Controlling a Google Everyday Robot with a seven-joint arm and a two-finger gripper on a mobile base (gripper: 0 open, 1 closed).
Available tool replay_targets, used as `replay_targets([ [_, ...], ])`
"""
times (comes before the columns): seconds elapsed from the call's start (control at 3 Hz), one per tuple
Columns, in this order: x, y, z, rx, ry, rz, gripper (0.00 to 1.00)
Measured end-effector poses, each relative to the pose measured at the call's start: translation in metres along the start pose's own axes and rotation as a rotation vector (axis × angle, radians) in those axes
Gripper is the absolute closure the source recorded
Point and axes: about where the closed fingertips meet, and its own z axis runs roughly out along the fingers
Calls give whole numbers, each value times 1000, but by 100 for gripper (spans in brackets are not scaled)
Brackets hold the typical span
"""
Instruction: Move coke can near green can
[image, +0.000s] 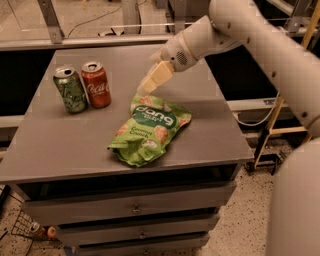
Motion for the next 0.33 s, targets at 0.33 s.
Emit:
replay_targets([
  [0.33,19,1,-56,145,52,51,0],
])
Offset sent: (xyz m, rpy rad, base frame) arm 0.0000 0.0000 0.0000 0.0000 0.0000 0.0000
